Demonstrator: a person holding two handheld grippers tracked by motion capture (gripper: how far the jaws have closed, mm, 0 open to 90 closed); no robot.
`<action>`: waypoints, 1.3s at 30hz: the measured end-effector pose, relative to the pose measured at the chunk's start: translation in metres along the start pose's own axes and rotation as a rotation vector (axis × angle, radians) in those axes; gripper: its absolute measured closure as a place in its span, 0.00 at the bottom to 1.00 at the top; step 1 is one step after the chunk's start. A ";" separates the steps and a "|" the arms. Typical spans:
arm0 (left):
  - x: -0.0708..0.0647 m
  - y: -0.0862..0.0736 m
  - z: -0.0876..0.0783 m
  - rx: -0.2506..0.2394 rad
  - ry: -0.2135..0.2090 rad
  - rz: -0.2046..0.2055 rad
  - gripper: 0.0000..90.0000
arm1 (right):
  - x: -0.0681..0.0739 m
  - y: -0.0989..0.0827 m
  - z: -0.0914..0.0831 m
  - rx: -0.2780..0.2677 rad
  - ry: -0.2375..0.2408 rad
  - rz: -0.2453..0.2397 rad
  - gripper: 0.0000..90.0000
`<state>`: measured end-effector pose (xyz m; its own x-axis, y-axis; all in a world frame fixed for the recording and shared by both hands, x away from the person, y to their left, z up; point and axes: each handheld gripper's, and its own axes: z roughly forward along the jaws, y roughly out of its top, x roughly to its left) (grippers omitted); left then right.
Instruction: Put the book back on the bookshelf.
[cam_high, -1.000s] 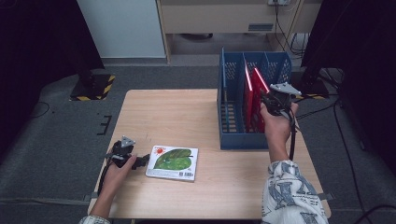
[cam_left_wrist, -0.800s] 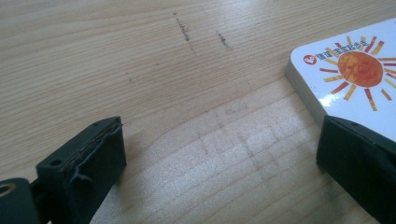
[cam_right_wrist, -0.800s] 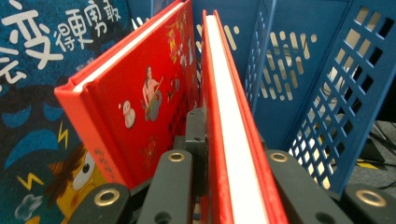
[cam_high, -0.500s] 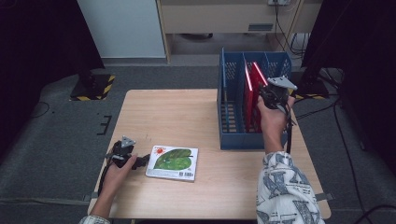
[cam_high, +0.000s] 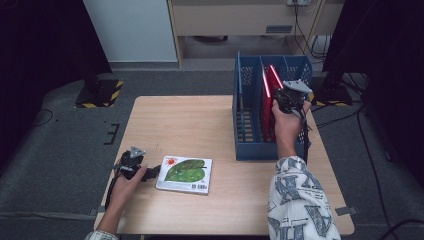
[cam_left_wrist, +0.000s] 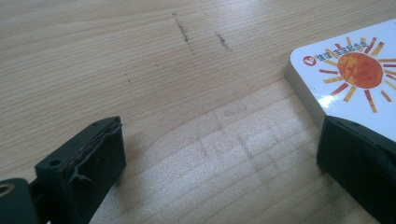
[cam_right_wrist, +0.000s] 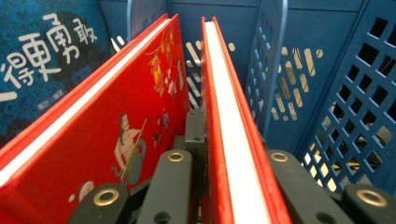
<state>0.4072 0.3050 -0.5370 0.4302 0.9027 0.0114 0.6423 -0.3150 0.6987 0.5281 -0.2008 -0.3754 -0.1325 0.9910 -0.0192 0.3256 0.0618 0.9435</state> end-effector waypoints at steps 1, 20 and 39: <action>0.000 0.000 0.000 0.000 0.000 0.000 0.00 | 0.000 0.000 0.000 0.002 0.000 0.002 0.88; 0.000 0.000 0.000 0.001 0.001 -0.001 0.00 | -0.002 0.004 -0.009 0.034 0.031 -0.001 0.85; -0.001 0.000 0.000 -0.001 0.001 0.000 0.00 | -0.002 0.009 -0.010 0.052 0.033 -0.018 0.86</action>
<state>0.4071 0.3034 -0.5370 0.4294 0.9031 0.0118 0.6421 -0.3144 0.6992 0.5223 -0.2032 -0.3637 -0.1694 0.9852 -0.0242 0.3708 0.0864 0.9247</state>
